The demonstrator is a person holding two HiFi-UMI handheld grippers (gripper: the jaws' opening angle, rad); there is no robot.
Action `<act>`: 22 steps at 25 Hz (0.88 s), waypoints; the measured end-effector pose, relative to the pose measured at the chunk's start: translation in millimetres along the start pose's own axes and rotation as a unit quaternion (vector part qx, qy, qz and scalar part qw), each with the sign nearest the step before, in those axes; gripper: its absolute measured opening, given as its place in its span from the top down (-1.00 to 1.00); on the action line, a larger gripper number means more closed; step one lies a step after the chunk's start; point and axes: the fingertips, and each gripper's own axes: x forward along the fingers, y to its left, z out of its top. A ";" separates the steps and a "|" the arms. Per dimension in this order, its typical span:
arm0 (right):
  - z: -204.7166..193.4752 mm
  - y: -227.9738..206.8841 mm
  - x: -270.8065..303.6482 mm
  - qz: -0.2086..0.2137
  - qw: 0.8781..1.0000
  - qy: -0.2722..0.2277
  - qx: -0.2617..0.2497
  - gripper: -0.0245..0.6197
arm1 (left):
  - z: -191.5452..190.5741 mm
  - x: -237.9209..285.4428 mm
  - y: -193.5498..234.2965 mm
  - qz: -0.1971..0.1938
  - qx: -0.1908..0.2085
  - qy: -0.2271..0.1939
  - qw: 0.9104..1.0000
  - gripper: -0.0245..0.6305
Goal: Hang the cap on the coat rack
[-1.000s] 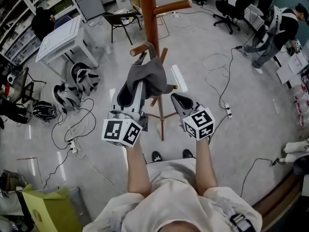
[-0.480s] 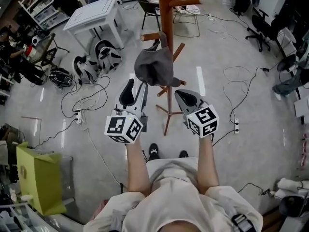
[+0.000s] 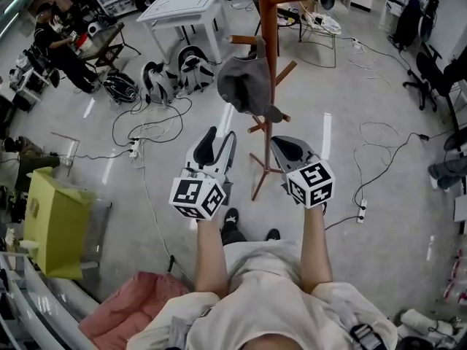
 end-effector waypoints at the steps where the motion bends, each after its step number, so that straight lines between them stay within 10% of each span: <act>1: -1.5 0.8 -2.8 0.002 1.000 -0.002 -0.002 0.92 | -2.4 -4.5 -2.0 0.008 0.000 -0.001 1.000 0.33; 22: -0.4 -13.5 -49.4 -0.010 0.999 -0.036 0.011 0.92 | -16.1 -37.8 -37.8 0.025 0.013 -0.014 1.000 0.55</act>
